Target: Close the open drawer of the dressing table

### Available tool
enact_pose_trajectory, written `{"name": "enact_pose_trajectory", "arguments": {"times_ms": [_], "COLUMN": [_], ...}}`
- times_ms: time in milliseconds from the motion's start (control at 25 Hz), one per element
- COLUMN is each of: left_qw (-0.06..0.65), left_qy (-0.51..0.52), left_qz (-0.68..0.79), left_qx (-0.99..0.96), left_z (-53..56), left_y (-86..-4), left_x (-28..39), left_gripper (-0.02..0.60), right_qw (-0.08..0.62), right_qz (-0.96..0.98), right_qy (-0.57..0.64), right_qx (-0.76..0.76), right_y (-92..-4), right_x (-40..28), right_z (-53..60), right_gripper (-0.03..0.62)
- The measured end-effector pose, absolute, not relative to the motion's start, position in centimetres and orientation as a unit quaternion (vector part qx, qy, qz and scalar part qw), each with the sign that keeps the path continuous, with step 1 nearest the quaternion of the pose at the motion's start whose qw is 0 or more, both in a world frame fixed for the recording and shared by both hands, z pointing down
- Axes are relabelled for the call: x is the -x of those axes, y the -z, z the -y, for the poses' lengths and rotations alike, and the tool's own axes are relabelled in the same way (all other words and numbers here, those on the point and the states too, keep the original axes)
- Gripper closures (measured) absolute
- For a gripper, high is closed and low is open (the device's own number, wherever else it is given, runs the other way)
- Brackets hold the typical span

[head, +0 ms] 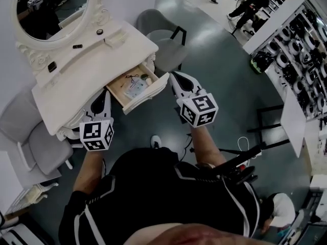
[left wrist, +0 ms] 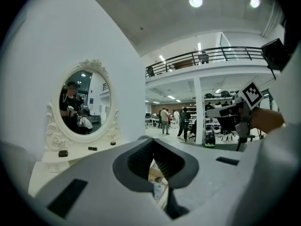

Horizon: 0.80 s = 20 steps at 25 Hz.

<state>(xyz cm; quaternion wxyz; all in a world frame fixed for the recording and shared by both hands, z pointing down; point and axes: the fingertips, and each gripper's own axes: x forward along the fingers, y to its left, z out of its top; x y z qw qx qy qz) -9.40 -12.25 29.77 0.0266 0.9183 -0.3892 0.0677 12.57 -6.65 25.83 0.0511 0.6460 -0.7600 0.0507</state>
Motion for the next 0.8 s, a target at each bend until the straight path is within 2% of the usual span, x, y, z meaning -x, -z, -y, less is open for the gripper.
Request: {"name": "enact_pose_trajectory", "arguments": {"times_ms": [360, 520, 800], "left_qw": [0.025, 0.027, 0.078], "left_qy": [-0.087, -0.113, -0.158], "left_qz": [0.404, 0.438, 0.48], "left_qx": [-0.91, -0.891, -0.86], "left_z": [15.7, 15.5, 15.0], "left_y": [-32.3, -34.5, -42.1], "left_x": [2.2, 1.3, 0.9], "left_gripper": [0.577, 0.577, 0.577], "right_qw": [0.062, 0.072, 0.099], "right_qz": [0.785, 0.807, 0.822], "right_qy": [-0.054, -0.085, -0.135], "right_qx": [-0.614, -0.58, -0.544], "right_y": [-27.4, -30.9, -38.8], "right_x": [-19.8, -20.9, -22.7], "right_z": [12.4, 13.8, 16.3], "right_gripper": [0.588, 0.588, 0.588]}}
